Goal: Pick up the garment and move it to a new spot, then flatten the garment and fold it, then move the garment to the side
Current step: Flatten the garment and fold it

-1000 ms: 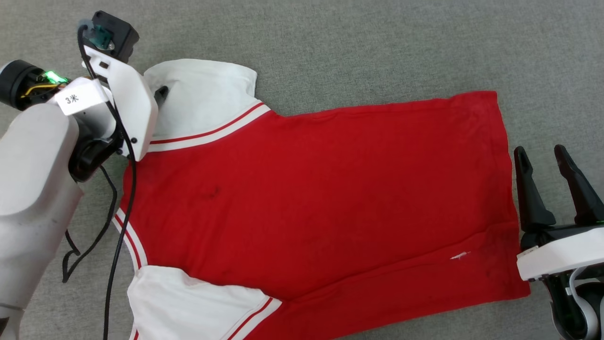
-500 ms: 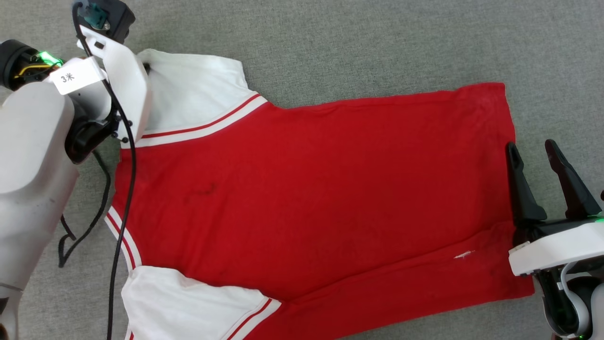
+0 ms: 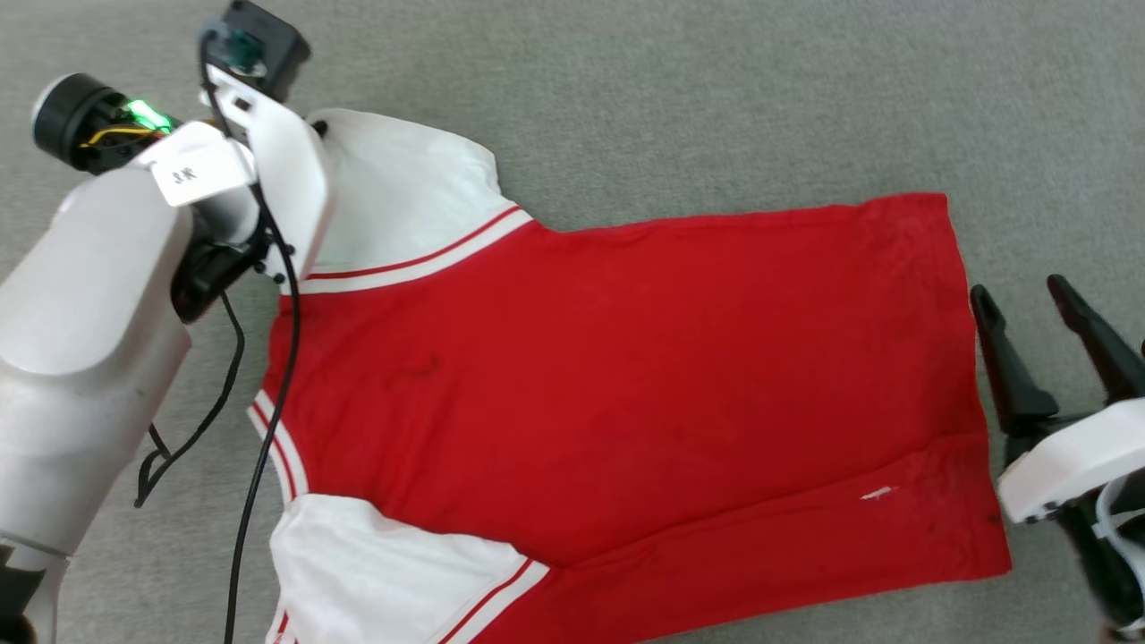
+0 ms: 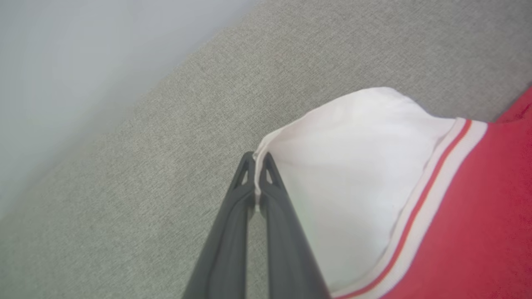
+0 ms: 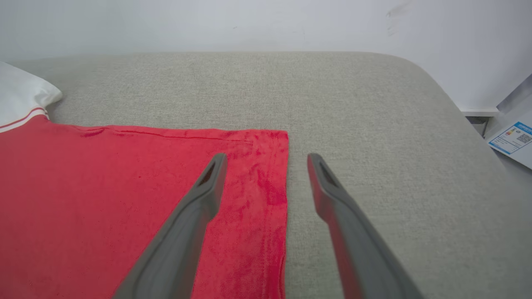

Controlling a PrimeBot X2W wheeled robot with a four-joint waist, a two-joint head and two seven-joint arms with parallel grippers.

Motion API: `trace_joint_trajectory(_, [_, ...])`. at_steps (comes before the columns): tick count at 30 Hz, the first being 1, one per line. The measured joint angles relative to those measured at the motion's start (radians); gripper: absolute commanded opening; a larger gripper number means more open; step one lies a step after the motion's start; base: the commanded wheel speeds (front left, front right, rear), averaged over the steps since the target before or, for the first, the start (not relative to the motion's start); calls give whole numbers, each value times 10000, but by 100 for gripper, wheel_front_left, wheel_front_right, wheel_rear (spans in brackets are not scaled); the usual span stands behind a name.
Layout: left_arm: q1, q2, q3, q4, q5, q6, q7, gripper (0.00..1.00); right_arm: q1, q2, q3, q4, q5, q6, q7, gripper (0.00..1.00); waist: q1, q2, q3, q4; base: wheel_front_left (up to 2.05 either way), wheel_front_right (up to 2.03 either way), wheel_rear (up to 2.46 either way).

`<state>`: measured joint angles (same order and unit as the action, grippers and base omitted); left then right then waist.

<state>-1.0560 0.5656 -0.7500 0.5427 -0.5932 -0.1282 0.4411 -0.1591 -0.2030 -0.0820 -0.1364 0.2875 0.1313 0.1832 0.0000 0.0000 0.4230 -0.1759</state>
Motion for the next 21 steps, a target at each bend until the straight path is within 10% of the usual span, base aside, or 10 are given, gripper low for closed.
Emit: trace_joint_trajectory(21, [727, 1195, -656, -5212, -500, 466, 1315, 0, -3249, -2556, 161, 2188, 1350, 2, 7081, 100, 0, 0, 219, 1411, 0, 0, 0])
